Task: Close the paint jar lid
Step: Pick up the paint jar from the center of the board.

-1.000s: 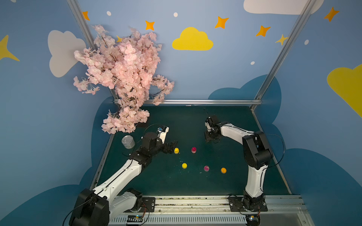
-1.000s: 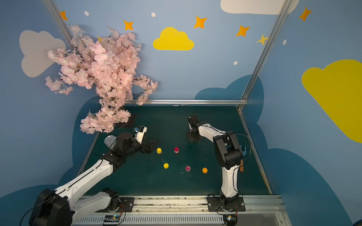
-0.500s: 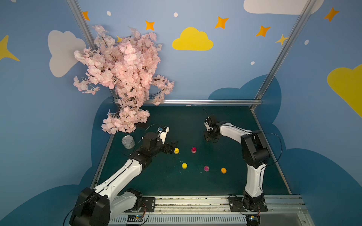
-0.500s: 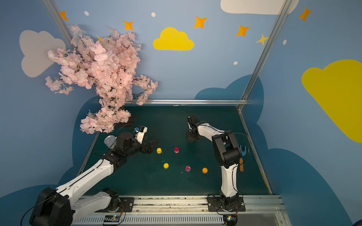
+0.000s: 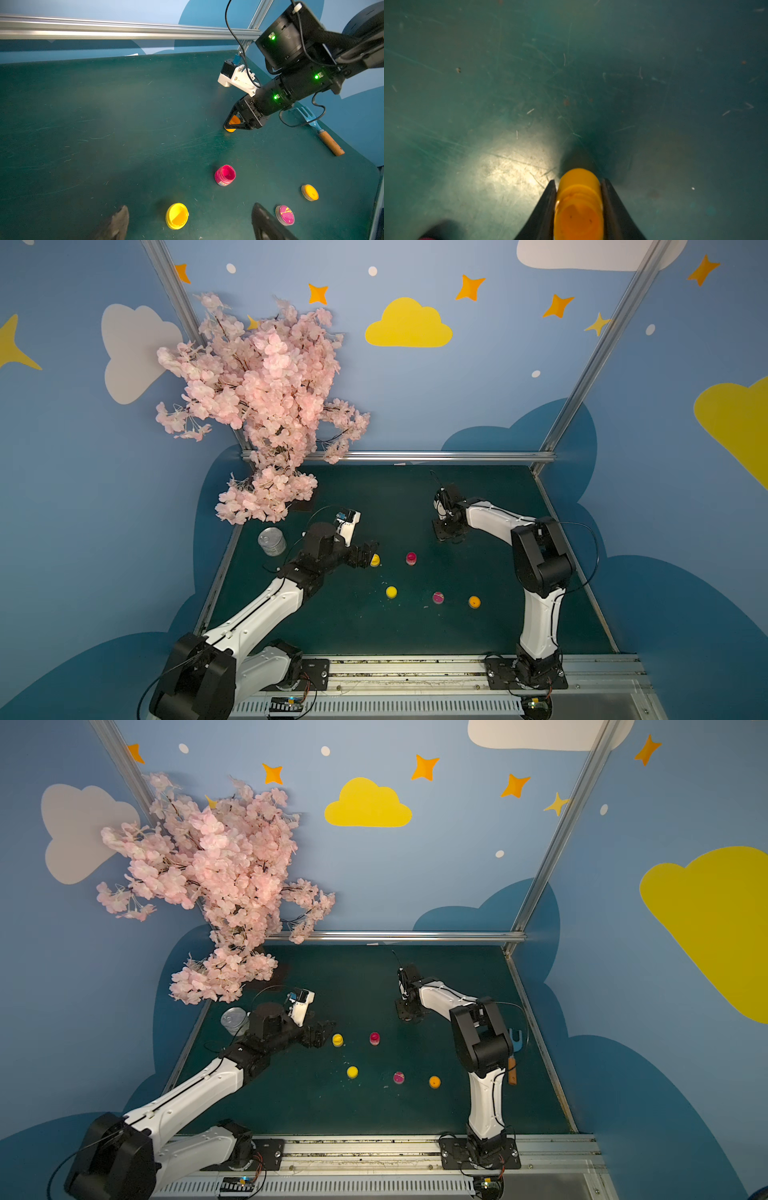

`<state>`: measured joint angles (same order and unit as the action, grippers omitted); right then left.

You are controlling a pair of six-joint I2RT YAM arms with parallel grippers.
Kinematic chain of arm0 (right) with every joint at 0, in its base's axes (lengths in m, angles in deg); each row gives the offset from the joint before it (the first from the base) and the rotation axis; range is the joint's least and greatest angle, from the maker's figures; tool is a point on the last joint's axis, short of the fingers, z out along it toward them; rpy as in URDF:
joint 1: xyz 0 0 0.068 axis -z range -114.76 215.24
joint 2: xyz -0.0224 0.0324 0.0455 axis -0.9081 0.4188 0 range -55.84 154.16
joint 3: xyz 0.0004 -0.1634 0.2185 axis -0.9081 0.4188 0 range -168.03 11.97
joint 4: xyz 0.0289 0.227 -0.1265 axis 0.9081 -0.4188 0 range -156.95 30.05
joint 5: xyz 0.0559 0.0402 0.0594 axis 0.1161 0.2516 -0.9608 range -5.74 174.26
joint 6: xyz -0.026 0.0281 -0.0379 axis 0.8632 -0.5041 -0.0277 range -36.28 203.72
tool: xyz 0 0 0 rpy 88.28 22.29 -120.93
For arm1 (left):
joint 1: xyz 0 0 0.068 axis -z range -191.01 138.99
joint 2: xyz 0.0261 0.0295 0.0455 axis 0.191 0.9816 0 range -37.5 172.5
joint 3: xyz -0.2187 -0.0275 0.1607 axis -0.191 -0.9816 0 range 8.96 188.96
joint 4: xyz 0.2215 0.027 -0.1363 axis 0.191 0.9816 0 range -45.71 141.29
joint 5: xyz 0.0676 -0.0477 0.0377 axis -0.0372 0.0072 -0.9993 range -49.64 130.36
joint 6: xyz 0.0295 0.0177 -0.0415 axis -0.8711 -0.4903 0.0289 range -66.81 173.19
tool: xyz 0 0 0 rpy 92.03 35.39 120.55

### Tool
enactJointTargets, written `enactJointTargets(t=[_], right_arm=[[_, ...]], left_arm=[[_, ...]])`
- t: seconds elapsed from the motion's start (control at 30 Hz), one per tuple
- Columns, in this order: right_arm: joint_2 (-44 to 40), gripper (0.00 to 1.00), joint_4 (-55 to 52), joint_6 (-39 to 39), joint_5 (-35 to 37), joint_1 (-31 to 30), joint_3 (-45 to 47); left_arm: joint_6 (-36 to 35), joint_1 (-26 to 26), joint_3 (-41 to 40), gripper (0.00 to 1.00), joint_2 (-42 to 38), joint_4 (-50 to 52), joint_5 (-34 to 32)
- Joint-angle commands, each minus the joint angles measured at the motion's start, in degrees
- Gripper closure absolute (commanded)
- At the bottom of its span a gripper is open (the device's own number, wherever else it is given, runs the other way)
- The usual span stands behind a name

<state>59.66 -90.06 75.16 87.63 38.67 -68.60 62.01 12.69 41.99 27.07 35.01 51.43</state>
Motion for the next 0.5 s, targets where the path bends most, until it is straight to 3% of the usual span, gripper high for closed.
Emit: enactJointTargets(t=[0.0, 0.13, 0.27, 0.47], right_arm=[[-4.2, 0.71, -3.8, 1.4, -2.0, -0.4, -1.4], [-7.2, 0.72, -6.7, 3.1, -4.8, -0.7, -1.7], [-10.3, 0.72, -11.0, 4.7, -7.8, -1.7, -2.8], [-14.9, 0.73, -15.8, 5.8, -10.5, -4.5, -4.5]], left_arm=[[-0.9, 0.5, -1.9, 0.09, 1.3, -6.8, 3.7], [-6.4, 3.4, -3.1, 0.13, 2.9, -14.7, 2.7], [-18.6, 7.4, -4.0, 0.25, 5.2, -22.4, 2.7], [-22.5, 8.2, -1.6, 0.33, 8.9, -24.8, 4.1]])
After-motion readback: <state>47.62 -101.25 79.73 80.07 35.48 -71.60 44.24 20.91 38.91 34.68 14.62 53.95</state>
